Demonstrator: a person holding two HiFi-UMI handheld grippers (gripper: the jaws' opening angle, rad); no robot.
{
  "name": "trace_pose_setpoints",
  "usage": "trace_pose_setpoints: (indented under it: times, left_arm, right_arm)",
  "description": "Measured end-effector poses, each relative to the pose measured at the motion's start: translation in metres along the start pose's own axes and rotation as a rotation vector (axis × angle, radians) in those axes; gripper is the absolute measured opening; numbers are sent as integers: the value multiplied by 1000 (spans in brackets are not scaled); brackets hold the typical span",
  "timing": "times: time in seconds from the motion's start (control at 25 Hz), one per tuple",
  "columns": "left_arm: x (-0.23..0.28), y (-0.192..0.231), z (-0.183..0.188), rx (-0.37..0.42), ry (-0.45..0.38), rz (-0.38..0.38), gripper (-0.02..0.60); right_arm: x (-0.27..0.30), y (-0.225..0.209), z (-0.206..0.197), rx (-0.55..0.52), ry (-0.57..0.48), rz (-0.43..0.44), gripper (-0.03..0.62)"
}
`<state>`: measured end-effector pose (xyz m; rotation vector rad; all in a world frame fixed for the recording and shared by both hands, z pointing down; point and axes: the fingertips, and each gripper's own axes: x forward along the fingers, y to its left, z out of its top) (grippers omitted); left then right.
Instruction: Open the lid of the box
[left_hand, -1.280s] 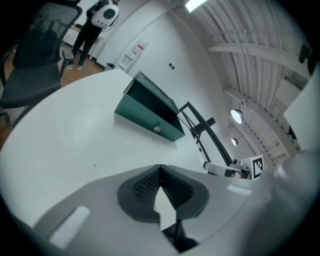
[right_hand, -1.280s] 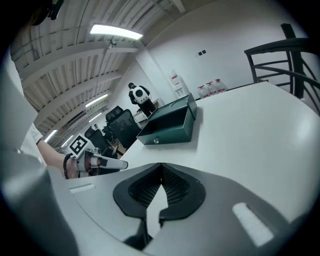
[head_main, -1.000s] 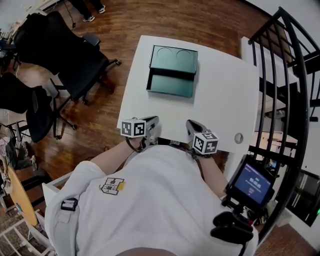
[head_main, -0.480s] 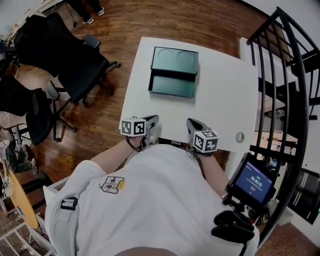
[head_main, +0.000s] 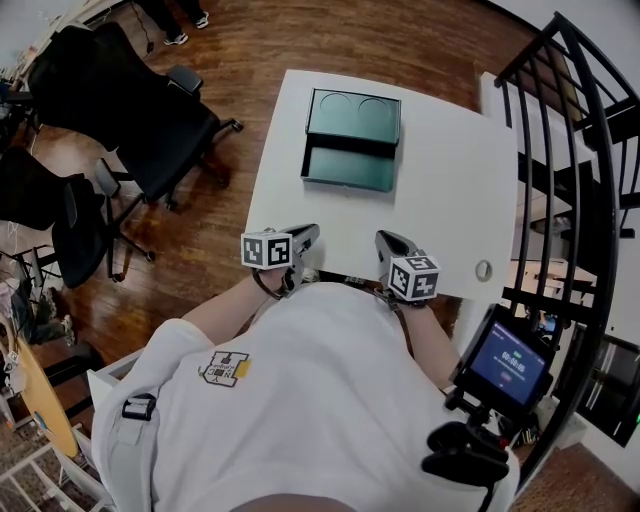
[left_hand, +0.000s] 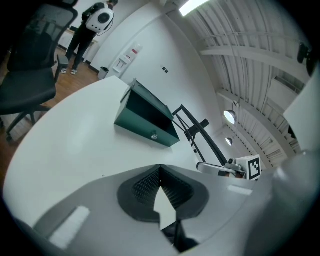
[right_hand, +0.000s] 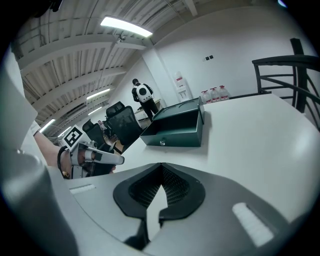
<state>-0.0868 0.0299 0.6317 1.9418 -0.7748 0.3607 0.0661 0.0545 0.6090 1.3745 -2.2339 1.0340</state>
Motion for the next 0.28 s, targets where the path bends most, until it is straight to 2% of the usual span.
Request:
trace_pose_setpoints:
  times: [0.28]
  left_arm:
    - [-4, 6, 7, -1, -26, -10, 1]
  right_arm:
    - [6, 3, 6, -9, -17, -9, -2]
